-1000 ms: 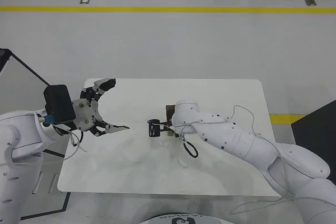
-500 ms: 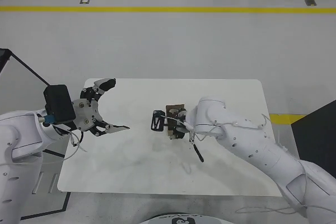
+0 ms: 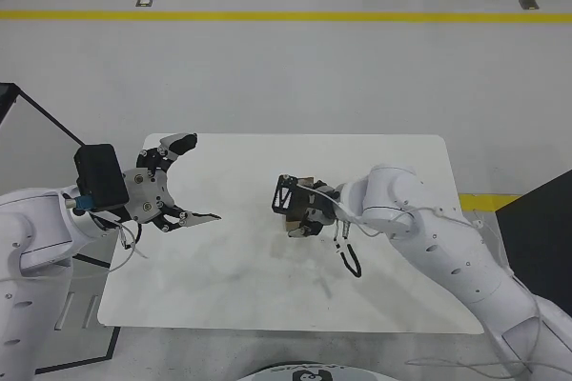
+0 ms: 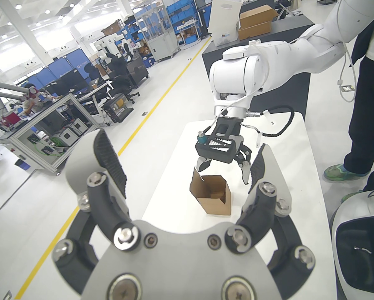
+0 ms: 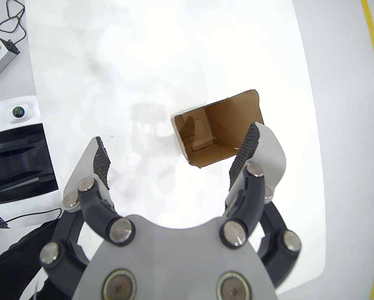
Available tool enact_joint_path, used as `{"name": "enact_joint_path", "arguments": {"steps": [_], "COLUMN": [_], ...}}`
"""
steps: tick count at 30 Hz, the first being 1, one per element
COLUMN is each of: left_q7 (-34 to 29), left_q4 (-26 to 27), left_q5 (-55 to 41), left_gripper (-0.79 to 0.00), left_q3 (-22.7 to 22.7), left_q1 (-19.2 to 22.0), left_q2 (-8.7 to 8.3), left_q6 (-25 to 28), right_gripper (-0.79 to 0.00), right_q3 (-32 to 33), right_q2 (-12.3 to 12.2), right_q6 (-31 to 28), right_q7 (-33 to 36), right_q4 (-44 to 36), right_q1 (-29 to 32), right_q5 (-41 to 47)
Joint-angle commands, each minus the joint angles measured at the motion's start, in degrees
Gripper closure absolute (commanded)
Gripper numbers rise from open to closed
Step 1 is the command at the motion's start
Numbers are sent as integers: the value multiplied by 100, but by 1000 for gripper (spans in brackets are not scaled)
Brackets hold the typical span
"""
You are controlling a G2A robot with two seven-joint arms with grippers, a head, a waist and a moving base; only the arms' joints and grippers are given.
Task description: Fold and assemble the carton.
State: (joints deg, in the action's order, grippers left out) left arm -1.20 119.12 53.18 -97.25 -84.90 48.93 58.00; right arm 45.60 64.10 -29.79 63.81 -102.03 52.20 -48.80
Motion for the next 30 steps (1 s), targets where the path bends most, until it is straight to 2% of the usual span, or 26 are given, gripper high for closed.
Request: {"name": "enact_joint_path", "arguments": {"steps": [1, 5, 7, 11, 18, 30], "left_q7": [0, 0, 0, 0, 0, -8], "left_q4": [0, 0, 0, 0, 0, -11], "left_q5": [0, 0, 0, 0, 0, -42], "left_gripper": [-785, -785, -785, -785, -785, -785], "left_q3": [0, 0, 0, 0, 0, 38], "left_q1": [0, 0, 0, 0, 0, -31], "left_q2": [0, 0, 0, 0, 0, 4], "left_q6": [0, 0, 0, 0, 0, -43], "right_gripper": [-785, -785, -785, -785, -785, -785], "right_q3": [3, 404, 686, 1190, 1813, 1868], "right_q2": [0, -54, -99, -197, -323, -322], "right_q6": [0, 120, 93, 72, 514, 551], "right_q7": [-3, -439, -511, -355, -29, -181], "right_q4": [0, 207, 309, 632, 1147, 1224], "right_q1": [2, 226, 353, 584, 903, 986], "right_q5": [3, 770, 1516, 3008, 4846, 5100]}}
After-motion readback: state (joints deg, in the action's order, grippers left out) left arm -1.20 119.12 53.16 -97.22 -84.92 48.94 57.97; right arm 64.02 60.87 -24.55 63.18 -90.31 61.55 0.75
